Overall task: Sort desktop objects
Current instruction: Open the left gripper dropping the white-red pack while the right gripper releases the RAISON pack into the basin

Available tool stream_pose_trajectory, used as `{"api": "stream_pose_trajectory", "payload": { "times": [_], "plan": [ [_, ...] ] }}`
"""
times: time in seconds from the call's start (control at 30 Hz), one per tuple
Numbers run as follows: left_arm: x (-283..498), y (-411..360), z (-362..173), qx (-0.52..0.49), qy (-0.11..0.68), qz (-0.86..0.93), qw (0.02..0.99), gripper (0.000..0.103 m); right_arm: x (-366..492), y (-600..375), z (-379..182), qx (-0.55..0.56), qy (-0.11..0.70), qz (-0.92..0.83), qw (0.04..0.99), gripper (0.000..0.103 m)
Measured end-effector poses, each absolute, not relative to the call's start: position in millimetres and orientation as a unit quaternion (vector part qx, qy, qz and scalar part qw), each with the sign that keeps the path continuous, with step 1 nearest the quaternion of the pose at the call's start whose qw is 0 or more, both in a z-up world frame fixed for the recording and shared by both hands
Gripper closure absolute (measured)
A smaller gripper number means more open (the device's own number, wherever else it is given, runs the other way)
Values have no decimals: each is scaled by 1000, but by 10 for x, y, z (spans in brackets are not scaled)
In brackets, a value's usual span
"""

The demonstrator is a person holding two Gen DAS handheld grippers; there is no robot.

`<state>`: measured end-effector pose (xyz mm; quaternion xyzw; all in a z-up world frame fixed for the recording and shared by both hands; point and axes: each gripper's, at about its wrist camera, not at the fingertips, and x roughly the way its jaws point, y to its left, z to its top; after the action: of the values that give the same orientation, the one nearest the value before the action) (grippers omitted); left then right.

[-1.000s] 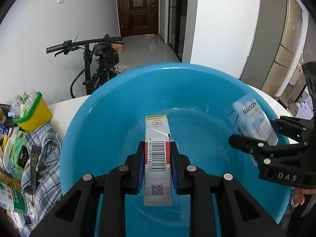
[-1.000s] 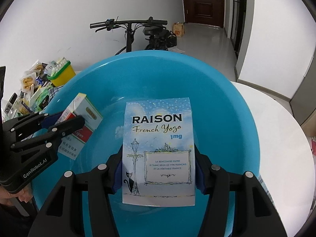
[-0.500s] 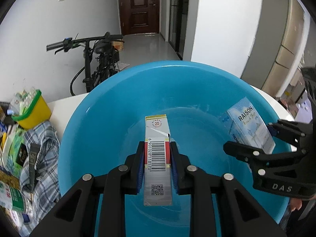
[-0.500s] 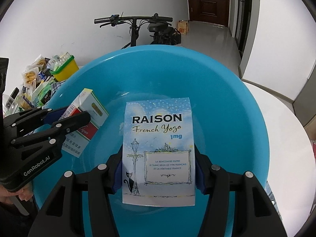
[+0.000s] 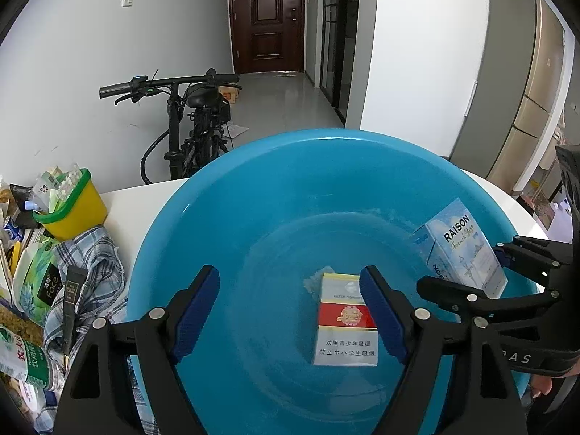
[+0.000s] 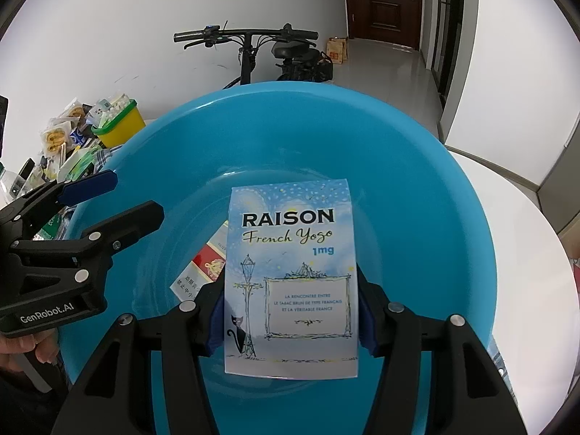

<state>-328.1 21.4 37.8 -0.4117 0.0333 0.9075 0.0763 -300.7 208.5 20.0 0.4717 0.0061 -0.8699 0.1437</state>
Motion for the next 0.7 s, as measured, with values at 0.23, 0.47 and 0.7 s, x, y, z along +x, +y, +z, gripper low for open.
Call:
{"api": "stream_pose_trajectory", "payload": {
  "times": [0.23, 0.47, 0.7],
  "plan": [
    [-3264, 252, 368, -410, 42, 908, 74, 21, -3023, 2127, 211, 470, 4, -873, 128, 45],
    [-3246, 249, 403, -406, 43, 910, 70, 21, -3006, 2156, 285, 455, 23, -884, 103, 27],
    [-3249, 237, 423, -406, 41, 911, 68, 21, -3015, 2195, 279, 457, 21, -883, 103, 27]
  ]
}}
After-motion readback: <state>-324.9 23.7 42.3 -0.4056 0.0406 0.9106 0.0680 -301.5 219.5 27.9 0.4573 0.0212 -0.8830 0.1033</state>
